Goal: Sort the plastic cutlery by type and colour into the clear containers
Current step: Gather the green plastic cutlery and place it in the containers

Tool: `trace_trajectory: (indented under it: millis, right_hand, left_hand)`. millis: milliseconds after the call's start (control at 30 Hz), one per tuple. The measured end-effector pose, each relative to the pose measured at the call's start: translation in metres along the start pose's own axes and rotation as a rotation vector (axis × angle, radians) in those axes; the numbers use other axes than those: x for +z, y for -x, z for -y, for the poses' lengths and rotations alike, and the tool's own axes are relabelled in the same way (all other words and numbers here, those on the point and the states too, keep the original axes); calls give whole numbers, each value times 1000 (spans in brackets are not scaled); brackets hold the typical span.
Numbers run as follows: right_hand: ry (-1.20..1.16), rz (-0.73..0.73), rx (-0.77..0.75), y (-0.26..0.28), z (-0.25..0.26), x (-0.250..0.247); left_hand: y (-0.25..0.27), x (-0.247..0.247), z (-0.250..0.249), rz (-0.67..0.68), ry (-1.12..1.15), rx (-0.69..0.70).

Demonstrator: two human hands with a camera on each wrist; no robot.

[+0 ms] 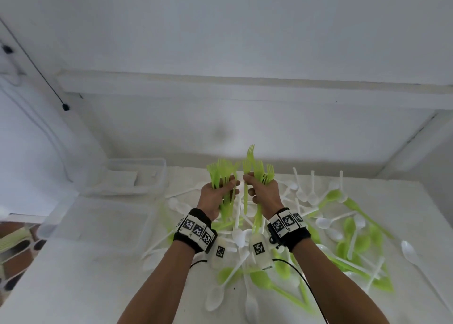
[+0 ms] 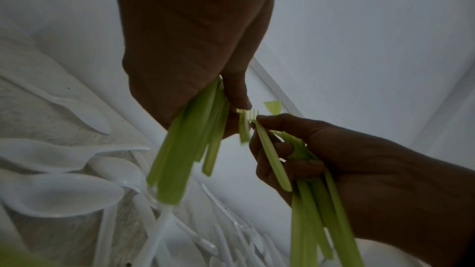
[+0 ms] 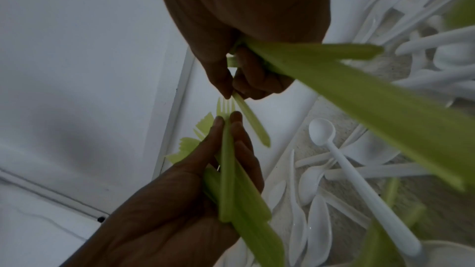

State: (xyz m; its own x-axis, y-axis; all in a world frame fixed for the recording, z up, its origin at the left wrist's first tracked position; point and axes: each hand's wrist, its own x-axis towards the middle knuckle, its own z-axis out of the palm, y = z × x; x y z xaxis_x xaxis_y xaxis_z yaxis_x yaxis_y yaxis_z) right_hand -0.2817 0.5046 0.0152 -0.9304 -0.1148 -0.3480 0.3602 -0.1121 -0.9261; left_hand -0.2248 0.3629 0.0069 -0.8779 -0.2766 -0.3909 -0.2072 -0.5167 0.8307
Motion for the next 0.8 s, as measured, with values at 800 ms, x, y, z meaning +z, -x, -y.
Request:
trace_trajectory:
  millis: [800]
  right_hand:
    - [-45,169,198,-10,0,-28]
  left_hand:
    - [16,22,10,139,-14,-165]
